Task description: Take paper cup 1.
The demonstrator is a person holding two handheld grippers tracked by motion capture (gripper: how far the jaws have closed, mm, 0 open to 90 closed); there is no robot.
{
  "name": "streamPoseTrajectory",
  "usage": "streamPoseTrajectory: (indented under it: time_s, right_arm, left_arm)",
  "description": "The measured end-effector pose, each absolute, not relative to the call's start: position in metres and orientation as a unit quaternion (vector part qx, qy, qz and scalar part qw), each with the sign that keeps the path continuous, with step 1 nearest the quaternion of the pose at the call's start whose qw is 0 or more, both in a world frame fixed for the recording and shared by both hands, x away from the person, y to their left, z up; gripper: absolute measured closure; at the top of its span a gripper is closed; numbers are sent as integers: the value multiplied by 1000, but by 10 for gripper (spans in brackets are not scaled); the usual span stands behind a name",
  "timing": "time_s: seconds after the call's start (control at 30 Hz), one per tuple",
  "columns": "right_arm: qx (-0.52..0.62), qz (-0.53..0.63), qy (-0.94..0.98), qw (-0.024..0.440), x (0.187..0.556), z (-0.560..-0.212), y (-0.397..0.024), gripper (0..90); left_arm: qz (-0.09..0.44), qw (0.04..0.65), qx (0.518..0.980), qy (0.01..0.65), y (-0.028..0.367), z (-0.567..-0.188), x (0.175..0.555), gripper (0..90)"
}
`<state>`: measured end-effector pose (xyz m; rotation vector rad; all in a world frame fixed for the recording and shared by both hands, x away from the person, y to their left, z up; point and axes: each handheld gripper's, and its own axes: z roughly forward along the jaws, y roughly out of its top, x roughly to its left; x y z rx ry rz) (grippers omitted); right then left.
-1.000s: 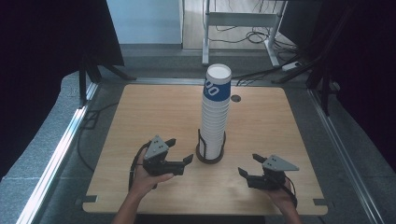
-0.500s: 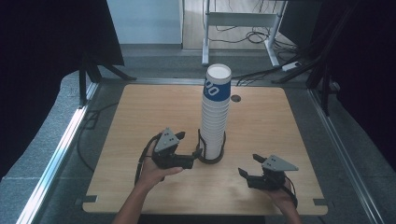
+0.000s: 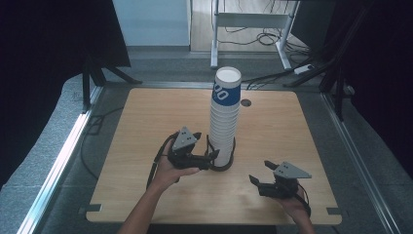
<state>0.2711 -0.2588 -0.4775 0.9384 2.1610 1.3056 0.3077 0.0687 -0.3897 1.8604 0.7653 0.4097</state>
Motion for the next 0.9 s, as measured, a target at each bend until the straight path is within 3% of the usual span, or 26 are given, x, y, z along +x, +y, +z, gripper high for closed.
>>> streamPoseTrajectory:
  time_s: [0.9]
  right_arm:
    - [339, 472, 781, 229, 272, -478, -261, 201]
  left_arm:
    - [169, 524, 780, 298, 48, -379, 335, 114]
